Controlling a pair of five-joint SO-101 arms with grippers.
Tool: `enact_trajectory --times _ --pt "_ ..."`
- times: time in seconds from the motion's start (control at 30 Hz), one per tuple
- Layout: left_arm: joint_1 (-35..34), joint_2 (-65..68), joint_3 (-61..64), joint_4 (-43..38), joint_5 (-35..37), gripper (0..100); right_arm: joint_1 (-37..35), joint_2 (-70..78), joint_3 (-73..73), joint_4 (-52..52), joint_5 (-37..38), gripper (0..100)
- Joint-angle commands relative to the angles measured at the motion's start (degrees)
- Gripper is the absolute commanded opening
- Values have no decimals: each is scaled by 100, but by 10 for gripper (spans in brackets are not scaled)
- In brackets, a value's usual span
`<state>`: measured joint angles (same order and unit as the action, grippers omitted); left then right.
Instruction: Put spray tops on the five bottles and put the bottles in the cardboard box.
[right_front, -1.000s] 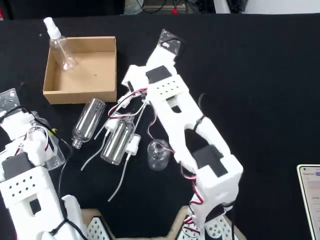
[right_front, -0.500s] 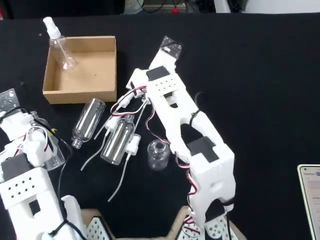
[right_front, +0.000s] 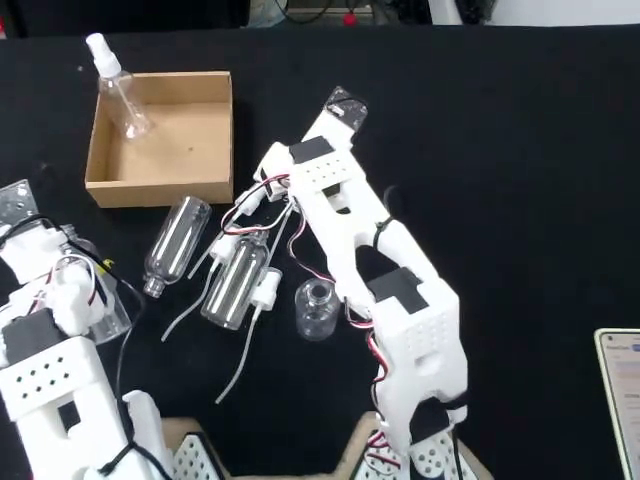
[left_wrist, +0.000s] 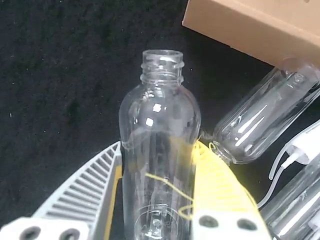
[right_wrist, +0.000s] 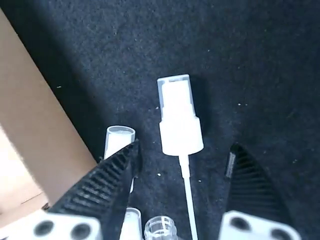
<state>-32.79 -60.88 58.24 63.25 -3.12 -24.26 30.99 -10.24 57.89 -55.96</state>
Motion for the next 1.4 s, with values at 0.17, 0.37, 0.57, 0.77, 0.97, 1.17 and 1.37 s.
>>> enact_trajectory --times 0.17,0.37,0.57,0.77,0.97,1.17,1.37 --pt "-57 -114 -48 44 -18 113 105 -75 -295 -114 -35 252" --pt "-57 -114 -40 44 -18 113 334 84 -312 -237 -9 165" --pt "-57 -114 -40 44 -18 113 308 233 -330 -246 0 173" --pt "-66 -114 -40 53 -18 113 316 233 -330 -229 9 170" --pt "-66 -114 -40 53 -26 113 352 207 -330 -220 18 89" --pt "-242 -114 -57 53 -26 113 475 48 -620 105 598 25" --pt "-242 -114 -57 53 -26 113 642 -479 -655 360 607 25"
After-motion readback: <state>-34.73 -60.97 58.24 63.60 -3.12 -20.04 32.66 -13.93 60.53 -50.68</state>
